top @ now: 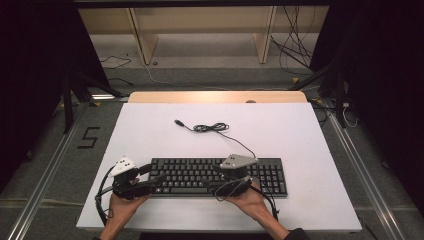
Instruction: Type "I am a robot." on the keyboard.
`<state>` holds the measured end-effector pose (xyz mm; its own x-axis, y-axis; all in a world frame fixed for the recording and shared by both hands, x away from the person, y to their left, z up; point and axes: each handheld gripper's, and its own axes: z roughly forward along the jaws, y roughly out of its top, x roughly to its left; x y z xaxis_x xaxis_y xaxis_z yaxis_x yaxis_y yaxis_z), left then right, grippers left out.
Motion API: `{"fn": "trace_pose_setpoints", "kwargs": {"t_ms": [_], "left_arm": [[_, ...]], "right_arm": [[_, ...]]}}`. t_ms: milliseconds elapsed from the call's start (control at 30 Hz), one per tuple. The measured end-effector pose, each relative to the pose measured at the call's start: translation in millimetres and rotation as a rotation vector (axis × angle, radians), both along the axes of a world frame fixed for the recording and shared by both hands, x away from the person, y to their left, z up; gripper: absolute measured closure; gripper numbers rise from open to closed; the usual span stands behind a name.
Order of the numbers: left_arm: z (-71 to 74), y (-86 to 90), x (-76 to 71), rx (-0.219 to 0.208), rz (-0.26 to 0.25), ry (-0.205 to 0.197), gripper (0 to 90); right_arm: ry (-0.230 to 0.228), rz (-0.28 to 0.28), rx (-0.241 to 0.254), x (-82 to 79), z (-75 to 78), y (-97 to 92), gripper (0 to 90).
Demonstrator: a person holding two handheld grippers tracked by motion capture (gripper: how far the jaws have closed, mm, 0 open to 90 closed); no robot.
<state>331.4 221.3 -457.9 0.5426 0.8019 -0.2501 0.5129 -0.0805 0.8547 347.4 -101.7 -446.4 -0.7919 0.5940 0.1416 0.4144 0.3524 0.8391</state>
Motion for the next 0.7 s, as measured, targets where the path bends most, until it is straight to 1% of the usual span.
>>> {"fn": "trace_pose_setpoints", "kwargs": {"t_ms": [100,367,500,700], "left_arm": [[-0.9,-0.8,1.0,0.003,-0.003,0.005,28.3],[-3.0,-3.1,4.2,0.016,-0.007,0.013,31.4],[-4.3,-4.3,6.1,0.021,-0.004,0.016,34.0],[-6.7,-6.0,9.5,0.047,-0.001,0.027,40.6]], "right_arm": [[-0.007,-0.013,0.023,-2.2,3.4,-6.8,35.2],[-0.02,-0.041,0.054,-9.4,8.2,-23.5,31.1],[-0.019,-0.048,0.054,-11.5,8.3,-28.1,29.3],[-0.021,-0.054,0.051,-13.9,8.7,-31.6,28.4]]}}
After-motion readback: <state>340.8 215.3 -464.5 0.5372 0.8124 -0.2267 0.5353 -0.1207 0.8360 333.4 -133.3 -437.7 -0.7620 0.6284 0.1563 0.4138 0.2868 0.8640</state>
